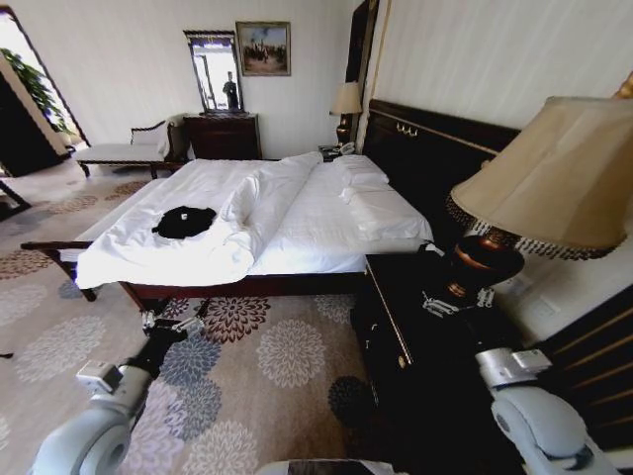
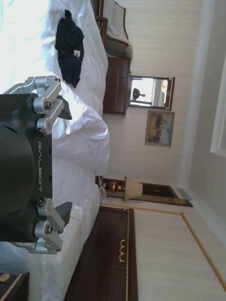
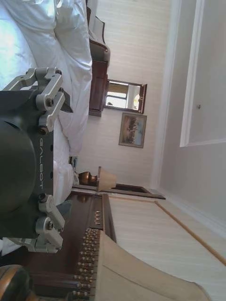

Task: Fold the clothes on the bed.

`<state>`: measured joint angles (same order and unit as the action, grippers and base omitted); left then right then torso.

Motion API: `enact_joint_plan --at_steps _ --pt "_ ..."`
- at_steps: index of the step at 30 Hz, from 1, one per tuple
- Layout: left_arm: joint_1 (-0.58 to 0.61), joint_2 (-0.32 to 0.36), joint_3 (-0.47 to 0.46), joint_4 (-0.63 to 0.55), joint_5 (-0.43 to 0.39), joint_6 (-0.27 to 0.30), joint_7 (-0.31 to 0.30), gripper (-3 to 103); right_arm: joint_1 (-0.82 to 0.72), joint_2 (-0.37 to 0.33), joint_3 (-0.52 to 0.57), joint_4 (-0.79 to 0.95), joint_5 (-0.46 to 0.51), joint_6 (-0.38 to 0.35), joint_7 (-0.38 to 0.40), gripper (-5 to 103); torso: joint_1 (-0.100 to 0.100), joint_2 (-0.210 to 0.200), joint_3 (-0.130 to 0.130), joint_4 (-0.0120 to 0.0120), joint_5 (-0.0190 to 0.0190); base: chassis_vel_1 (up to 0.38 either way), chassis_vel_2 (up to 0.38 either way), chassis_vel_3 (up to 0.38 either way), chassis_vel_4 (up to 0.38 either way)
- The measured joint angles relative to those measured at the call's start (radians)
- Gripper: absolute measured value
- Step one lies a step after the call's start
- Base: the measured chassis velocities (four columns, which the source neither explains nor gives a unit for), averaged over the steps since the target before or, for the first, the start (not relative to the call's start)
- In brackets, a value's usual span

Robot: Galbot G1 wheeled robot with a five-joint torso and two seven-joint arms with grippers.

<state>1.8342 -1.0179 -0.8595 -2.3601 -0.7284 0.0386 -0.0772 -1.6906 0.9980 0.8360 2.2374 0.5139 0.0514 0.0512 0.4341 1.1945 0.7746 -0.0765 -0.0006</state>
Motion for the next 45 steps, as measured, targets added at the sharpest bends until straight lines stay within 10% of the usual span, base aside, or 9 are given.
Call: enact_joint_plan --at_steps 45 --pt "-0.061 -0.086 0.026 -0.035 0.162 0.015 -0.066 99 -0.110 0.206 -0.048 0.025 -0.167 0.044 0.008 100 0.000 0.000 0.000 -0.0004 -0.0001 0.000 0.000 0.000 0.000"
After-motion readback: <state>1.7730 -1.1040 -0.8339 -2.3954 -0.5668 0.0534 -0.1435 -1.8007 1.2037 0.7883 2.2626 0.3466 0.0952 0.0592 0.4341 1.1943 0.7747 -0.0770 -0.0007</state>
